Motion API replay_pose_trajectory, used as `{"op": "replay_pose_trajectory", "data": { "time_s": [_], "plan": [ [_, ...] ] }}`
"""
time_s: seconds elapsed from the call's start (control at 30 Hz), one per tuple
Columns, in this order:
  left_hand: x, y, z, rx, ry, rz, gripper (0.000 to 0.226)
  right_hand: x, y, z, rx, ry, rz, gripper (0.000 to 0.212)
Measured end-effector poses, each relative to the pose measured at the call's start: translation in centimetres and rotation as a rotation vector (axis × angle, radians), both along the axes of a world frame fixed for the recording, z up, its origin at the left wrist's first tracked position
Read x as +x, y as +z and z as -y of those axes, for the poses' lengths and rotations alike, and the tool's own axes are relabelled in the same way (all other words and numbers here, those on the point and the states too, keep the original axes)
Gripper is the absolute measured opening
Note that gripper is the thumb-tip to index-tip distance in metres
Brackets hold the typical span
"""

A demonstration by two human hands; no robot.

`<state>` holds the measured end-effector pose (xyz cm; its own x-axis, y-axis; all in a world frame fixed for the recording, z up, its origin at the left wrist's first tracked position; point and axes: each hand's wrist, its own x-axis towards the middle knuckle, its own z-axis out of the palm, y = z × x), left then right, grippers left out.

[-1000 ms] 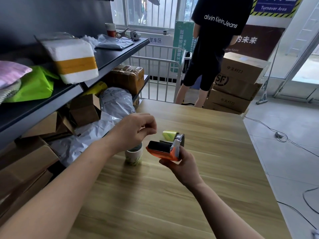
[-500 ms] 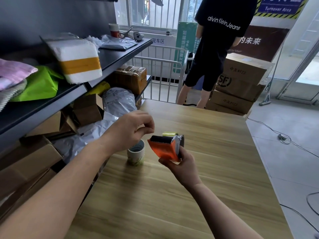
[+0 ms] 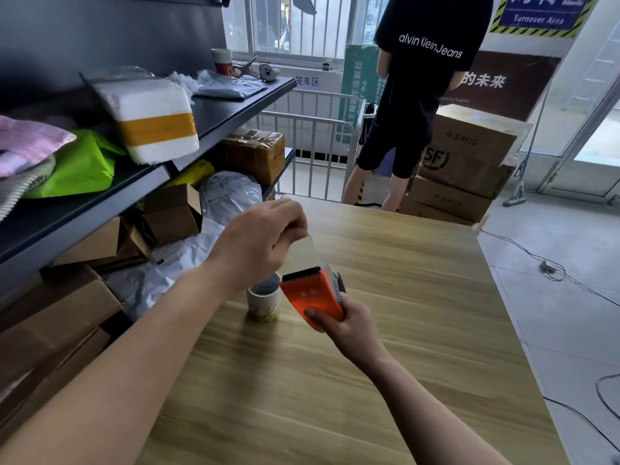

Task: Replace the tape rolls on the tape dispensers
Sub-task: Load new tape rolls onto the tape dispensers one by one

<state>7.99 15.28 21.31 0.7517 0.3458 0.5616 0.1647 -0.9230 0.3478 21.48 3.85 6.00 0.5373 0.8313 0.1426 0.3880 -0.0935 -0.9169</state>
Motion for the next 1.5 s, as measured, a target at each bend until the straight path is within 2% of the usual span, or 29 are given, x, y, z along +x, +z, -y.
{"op": "replay_pose_trajectory", "data": {
  "time_s": [0.17, 0.33, 0.43, 0.53, 0.73, 0.83, 1.0, 1.17, 1.33, 1.5],
  "plan": [
    [0.1, 0.5, -0.5, -0.071, 0.109, 0.071, 0.005, 0.4, -1.0, 1.2, -0.061, 0.015, -0.139, 0.028],
    [1.0, 1.0, -0.5, -0.066, 0.158, -0.075, 0.004, 0.1, -1.7, 3.1, -0.124, 0.036, -0.256, 0.031],
    [1.0, 0.9, -0.4, -0.073, 0.208, -0.042, 0.006, 0.3, -1.3, 3.7, -0.142, 0.041, -0.307, 0.033],
    [0.8, 1.6, -0.4, -0.106, 0.255, -0.007, 0.013, 0.6, -1.6, 4.8, -0.169, 0.041, -0.356, 0.026],
    [0.7, 2.3, 1.5, -0.093, 0.212, -0.121, 0.010, 0.0, -2.2, 6.1, -0.218, 0.073, -0.406, 0.047],
    [0.4, 1.7, 2.7, -0.106, 0.200, -0.100, 0.002, 0.0, -2.1, 6.6, -0.238, 0.091, -0.405, 0.043],
    [0.1, 1.7, 4.2, -0.131, 0.155, -0.135, 0.003, -0.4, -1.7, 7.5, -0.244, 0.074, -0.433, 0.034],
    [-0.8, 1.5, 6.1, -0.175, 0.008, -0.211, 0.012, -1.0, -1.0, 7.4, -0.251, -0.014, -0.432, 0.027],
    [-2.7, 0.7, 8.2, -0.149, -0.140, -0.220, 0.014, -2.4, 0.7, 7.2, -0.272, -0.114, -0.474, 0.030],
    [-6.0, -1.5, 9.9, -0.139, -0.207, -0.251, 0.005, -4.9, 2.4, 7.5, -0.286, -0.174, -0.547, 0.047]
  ]
}}
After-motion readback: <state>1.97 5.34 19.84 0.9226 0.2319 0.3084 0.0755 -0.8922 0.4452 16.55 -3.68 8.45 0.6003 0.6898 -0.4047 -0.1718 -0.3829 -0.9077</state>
